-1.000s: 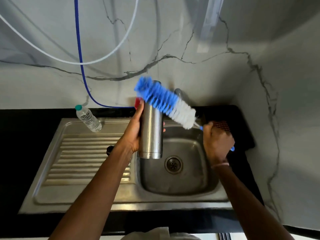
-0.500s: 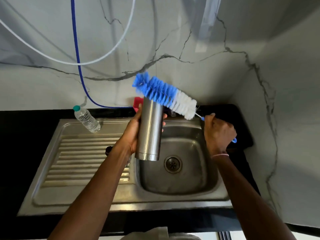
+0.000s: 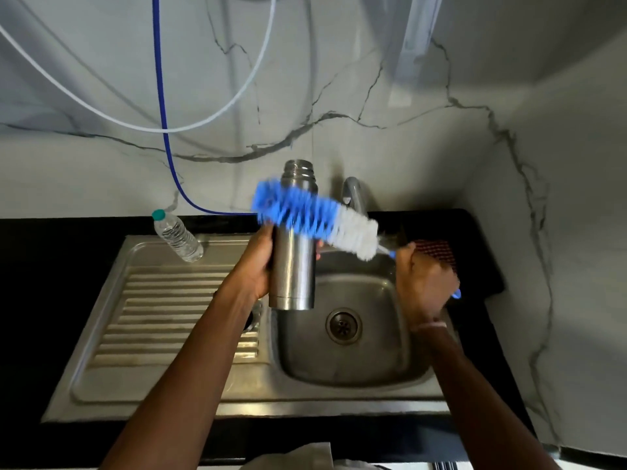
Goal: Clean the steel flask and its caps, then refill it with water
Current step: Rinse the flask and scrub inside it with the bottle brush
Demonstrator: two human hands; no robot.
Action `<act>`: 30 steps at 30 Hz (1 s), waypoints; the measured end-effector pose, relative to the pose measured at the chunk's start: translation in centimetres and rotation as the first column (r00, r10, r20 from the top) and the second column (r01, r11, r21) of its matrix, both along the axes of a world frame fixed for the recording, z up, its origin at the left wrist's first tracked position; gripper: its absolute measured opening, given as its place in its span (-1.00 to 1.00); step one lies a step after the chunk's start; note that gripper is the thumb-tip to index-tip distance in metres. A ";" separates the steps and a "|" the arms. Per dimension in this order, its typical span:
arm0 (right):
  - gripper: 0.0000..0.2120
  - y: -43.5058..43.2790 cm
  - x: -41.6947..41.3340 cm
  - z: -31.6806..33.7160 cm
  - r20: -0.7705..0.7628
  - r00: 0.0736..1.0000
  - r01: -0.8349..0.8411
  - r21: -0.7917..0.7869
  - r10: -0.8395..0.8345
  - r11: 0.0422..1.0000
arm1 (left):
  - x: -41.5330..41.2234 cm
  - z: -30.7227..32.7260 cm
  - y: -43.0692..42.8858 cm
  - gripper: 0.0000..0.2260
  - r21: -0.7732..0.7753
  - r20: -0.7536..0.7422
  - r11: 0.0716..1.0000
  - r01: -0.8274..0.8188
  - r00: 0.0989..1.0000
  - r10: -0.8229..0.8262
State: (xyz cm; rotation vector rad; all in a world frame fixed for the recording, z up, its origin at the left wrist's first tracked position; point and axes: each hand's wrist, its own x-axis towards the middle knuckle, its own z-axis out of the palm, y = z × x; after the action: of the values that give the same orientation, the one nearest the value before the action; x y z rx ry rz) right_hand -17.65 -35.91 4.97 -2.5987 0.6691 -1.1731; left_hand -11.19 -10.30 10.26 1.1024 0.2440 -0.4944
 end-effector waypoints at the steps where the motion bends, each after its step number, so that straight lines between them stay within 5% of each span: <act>1: -0.55 -0.1 1.4 0.8 0.001 0.999 0.040 0.011 -0.040 0.999 | -0.2 0.2 -0.4 -0.33 0.002 -0.020 0.999 0.037 0.999 -0.037; 4: -0.54 0.1 2.7 1.7 -0.027 0.999 0.029 0.001 -0.029 1.000 | -0.6 0.9 -1.0 -0.25 -0.052 -0.059 0.996 0.067 0.996 -0.070; 8: -0.52 0.5 -2.9 -1.9 -0.014 0.963 -0.271 -0.107 0.271 0.957 | -0.1 0.4 0.6 -0.51 0.039 -0.045 0.998 -0.059 0.997 0.060; 11: -0.49 1.0 -7.0 -3.6 -0.001 0.909 -0.416 -0.032 0.417 0.909 | 0.7 0.5 2.1 -0.32 -0.067 -0.097 0.997 -0.044 0.995 0.037; 14: -0.51 0.1 -5.2 -2.8 -0.018 0.927 -0.375 -0.091 0.375 0.923 | 0.4 0.8 2.2 -0.27 -0.086 -0.097 0.996 -0.035 0.995 0.027; 17: -0.54 -1.2 0.2 -0.8 -0.078 0.985 -0.165 -0.200 0.152 0.966 | -0.9 0.3 1.1 -0.28 -0.022 -0.092 0.999 -0.048 0.995 0.045; 20: -0.54 -0.9 3.8 1.5 -0.060 0.998 -0.023 -0.082 0.018 0.996 | -1.5 0.8 0.2 -0.30 -0.068 -0.093 0.998 -0.014 0.996 0.008; 26: -0.50 1.0 -3.5 -2.2 -0.048 0.962 -0.274 -0.104 0.270 0.956 | -1.2 1.0 1.5 -0.61 0.072 -0.022 0.992 -0.107 0.994 0.108; 30: -0.44 1.5 -6.1 -2.7 0.028 0.934 -0.354 -0.062 0.357 0.933 | -0.8 1.7 2.5 -0.40 -0.056 -0.058 0.998 -0.035 0.998 0.032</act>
State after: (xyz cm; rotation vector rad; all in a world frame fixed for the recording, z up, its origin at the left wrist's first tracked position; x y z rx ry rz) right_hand -23.77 -34.46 2.29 -2.5873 0.1446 -1.1330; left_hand -11.96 -7.77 12.00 1.0277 0.2965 -0.5006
